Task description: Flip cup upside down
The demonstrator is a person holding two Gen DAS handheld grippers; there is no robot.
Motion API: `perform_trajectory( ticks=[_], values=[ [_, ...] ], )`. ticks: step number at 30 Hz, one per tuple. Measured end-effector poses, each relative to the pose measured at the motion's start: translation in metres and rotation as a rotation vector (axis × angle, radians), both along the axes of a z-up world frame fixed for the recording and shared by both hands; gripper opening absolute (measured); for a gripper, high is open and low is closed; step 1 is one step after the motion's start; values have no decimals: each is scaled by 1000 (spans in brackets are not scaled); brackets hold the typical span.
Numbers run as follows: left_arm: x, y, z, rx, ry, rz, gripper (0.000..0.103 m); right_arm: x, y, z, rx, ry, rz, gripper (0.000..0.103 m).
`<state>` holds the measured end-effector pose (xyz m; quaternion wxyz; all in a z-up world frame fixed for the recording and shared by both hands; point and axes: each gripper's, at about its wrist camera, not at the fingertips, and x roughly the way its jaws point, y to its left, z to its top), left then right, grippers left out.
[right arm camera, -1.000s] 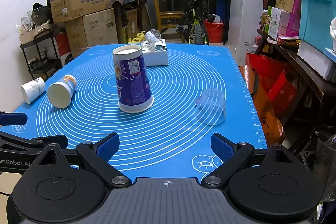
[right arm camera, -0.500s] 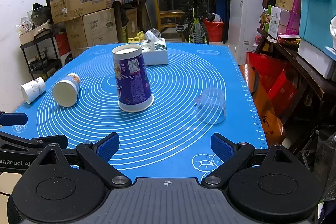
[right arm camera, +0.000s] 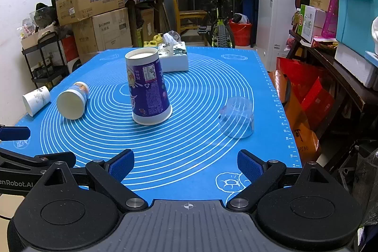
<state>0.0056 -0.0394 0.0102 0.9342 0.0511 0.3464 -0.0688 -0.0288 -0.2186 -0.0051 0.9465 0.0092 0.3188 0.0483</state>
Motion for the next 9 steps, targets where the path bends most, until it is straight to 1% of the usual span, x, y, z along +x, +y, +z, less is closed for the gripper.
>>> perform_trajectory(
  ticks=[9],
  values=[
    [2,0,-2,7,4,-10,103,0,-1,-8,1,8,3,94]
  ],
)
